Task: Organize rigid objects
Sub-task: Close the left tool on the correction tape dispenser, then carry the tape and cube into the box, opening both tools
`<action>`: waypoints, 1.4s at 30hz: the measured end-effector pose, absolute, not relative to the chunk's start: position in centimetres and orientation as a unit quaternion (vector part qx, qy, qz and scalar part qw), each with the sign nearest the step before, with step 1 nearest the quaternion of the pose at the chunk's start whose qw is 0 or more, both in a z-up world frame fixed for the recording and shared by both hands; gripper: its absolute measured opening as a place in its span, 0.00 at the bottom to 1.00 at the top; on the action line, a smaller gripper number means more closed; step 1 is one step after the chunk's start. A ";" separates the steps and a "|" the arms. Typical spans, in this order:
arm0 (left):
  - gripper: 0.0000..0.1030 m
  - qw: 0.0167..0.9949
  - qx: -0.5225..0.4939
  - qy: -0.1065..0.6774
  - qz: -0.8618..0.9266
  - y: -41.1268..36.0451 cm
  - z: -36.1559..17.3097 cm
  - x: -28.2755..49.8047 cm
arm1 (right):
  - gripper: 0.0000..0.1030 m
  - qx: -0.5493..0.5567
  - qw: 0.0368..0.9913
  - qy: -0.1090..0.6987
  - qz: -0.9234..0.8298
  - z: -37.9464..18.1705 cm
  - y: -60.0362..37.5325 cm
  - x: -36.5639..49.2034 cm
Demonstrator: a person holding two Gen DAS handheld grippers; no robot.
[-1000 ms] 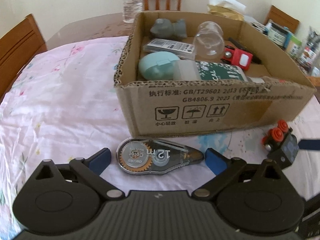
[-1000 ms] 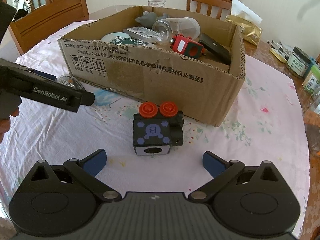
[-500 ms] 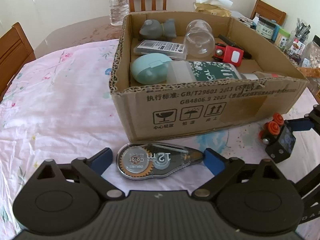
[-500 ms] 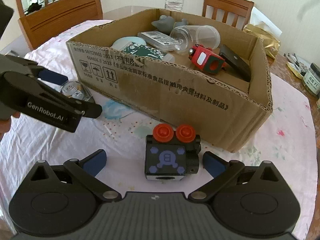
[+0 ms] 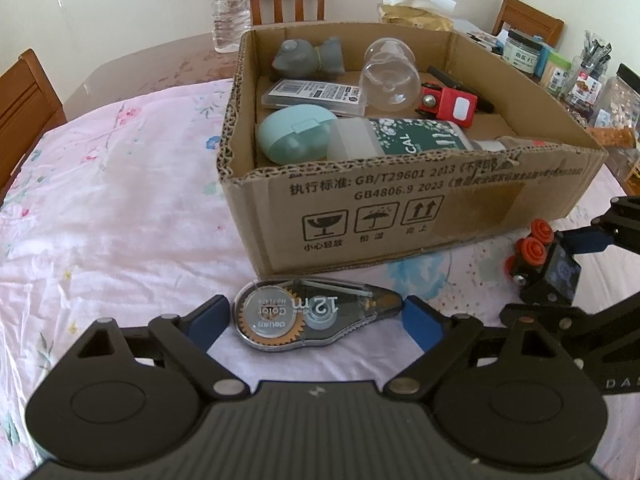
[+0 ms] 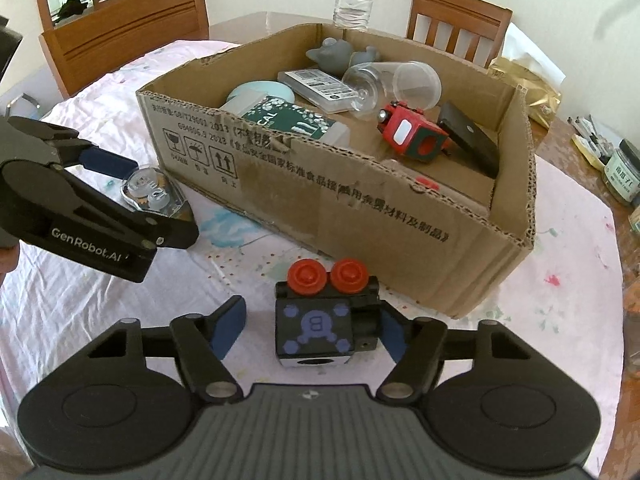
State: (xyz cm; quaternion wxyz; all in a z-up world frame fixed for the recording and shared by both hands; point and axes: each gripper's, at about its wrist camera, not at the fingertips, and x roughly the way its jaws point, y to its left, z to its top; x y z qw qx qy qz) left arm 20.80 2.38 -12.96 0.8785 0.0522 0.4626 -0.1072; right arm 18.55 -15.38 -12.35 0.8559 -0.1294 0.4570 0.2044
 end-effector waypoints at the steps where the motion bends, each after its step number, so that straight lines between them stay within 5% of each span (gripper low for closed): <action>1: 0.90 0.879 0.052 0.462 -0.108 2.4 -13.0 20.9 | 0.70 -0.131 0.856 0.457 0.204 -12.3 -15.4 18.5; 11: 0.90 0.872 0.028 0.484 -0.061 1.8 -12.7 21.4 | 0.70 -0.132 0.858 0.456 0.195 -12.3 -15.6 18.8; 15: 0.87 0.872 0.026 0.486 -0.057 1.6 -12.6 21.5 | 0.57 -0.129 0.857 0.458 0.196 -12.2 -15.6 19.0; 42: 0.87 0.869 0.096 0.462 -0.148 2.9 -5.9 19.2 | 0.57 -0.142 0.880 0.398 0.219 -2.5 -18.3 19.8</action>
